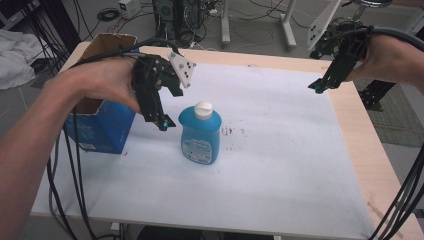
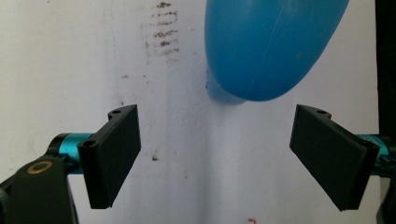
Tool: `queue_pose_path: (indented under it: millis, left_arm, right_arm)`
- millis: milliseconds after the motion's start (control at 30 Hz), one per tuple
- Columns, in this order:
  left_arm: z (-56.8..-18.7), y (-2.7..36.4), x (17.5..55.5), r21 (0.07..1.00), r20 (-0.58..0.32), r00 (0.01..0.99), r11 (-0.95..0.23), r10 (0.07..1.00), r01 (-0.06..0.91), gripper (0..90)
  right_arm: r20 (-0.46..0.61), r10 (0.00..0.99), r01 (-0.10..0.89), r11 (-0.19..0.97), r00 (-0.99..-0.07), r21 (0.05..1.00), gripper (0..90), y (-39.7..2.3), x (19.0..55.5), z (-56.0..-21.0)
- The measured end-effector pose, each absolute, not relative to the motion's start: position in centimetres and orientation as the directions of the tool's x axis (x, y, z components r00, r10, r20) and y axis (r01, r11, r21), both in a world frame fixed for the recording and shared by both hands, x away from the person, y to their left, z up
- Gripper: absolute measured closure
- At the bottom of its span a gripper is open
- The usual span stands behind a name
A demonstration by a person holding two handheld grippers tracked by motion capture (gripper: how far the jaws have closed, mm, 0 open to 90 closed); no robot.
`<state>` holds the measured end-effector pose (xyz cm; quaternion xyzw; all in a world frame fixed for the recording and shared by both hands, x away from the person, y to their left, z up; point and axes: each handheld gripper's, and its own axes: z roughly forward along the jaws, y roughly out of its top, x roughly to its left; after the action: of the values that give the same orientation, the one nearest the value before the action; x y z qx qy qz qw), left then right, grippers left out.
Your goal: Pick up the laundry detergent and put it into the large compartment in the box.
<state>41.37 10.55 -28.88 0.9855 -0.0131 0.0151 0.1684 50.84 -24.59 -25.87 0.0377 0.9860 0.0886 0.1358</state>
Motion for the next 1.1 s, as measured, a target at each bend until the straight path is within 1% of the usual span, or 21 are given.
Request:
queue_pose_path:
  millis: [633,767,800,833,1067,1100]
  left_arm:
    - [-29.5,7.2,40.5,0.407,-0.004,0.995,-0.909,-0.1,-0.09,16.5]
    - [-29.5,6.9,40.4,0.415,-0.011,0.994,-0.905,-0.111,-0.096,16.5]
    - [-29.6,6.8,40.3,0.425,-0.018,0.995,-0.901,-0.102,-0.084,16.5]
    - [-29.5,6.8,40.4,0.417,-0.012,0.993,-0.903,-0.117,-0.101,16.5]
    - [-29.5,6.5,40.2,0.443,-0.031,0.993,-0.892,-0.113,-0.088,16.5]
    - [-29.4,6.4,40.3,0.437,-0.027,0.992,-0.894,-0.123,-0.099,16.5]
  right_arm:
    - [-0.263,0.096,0.045,0.98,-0.96,0.193,12.2,-24.5,50.7,-25.7]
    - [-0.264,0.095,0.044,0.98,-0.96,0.192,12.2,-24.5,50.7,-25.7]
    - [-0.264,0.099,0.047,0.98,-0.959,0.194,12.2,-24.4,50.7,-25.7]
    - [-0.265,0.097,0.046,0.98,-0.959,0.192,12.2,-24.4,50.7,-25.7]
    - [-0.264,0.097,0.047,0.981,-0.96,0.19,12.2,-24.3,50.7,-25.7]
    - [-0.265,0.093,0.043,0.981,-0.96,0.188,12.2,-24.3,50.7,-25.7]
